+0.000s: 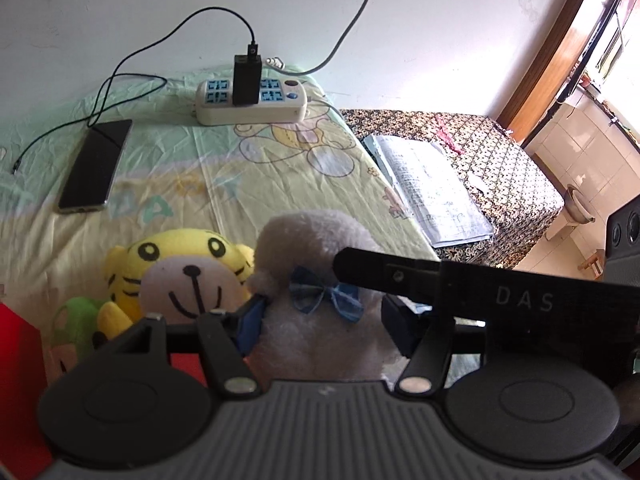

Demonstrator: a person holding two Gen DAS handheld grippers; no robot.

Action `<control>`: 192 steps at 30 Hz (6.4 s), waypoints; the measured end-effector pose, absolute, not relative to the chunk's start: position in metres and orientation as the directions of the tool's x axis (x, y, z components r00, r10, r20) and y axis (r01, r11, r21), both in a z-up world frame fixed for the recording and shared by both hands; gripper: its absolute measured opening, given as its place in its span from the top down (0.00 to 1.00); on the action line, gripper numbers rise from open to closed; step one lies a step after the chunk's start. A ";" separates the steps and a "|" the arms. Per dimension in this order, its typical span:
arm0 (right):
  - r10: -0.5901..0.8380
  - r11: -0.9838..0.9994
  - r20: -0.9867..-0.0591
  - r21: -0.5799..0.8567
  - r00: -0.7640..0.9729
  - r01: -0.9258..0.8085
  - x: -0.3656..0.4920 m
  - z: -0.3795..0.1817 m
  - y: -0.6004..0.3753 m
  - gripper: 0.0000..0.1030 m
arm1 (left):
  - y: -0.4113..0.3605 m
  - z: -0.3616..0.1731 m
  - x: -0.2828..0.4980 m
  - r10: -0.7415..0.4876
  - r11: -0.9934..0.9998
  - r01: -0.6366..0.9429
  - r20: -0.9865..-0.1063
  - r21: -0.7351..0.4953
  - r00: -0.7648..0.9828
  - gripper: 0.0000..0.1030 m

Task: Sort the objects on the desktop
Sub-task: 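Lift the white bunny and carry it over the red box, then lower the white bunny beside the pink bear and open both grippers, then withdraw both grippers from the box toward the bed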

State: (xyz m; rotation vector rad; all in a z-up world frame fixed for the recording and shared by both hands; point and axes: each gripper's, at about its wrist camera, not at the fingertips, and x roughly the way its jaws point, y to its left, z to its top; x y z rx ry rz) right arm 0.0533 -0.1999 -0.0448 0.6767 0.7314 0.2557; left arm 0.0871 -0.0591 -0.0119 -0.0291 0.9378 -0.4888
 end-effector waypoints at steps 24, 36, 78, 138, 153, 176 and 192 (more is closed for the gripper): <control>0.602 0.710 -0.284 0.618 0.746 -0.338 0.039 0.041 -0.006 0.56 | 0.135 0.087 -0.009 -0.273 0.960 0.258 -0.545 -0.106 0.793 0.32; 0.643 0.700 -0.356 0.632 0.679 -0.332 0.071 0.007 0.107 0.57 | 0.258 0.047 0.003 -0.203 0.977 0.200 -0.632 -0.077 0.748 0.32; 0.545 0.838 -0.714 0.436 0.439 -0.329 0.113 -0.035 0.200 0.48 | 0.323 -0.031 0.019 -0.223 0.965 0.242 -0.802 -0.101 0.554 0.30; 0.600 0.785 -0.660 0.594 0.452 -0.175 0.106 -0.032 0.180 0.49 | 0.317 -0.033 0.004 -0.143 0.984 0.173 -0.793 -0.049 0.592 0.28; 0.556 0.800 -0.642 0.586 0.528 -0.130 0.079 -0.027 0.159 0.49 | 0.308 -0.025 0.006 -0.005 0.998 0.057 -0.822 0.033 0.569 0.27; 0.638 0.726 -0.522 0.652 0.566 -0.218 0.060 -0.014 0.129 0.49 | 0.286 -0.006 -0.009 0.109 0.993 -0.036 -0.796 0.110 0.595 0.24; 0.582 0.646 -0.326 0.742 0.745 -0.180 0.008 0.021 -0.030 0.49 | 0.139 0.051 -0.021 -0.104 0.979 0.193 -0.676 0.059 0.730 0.19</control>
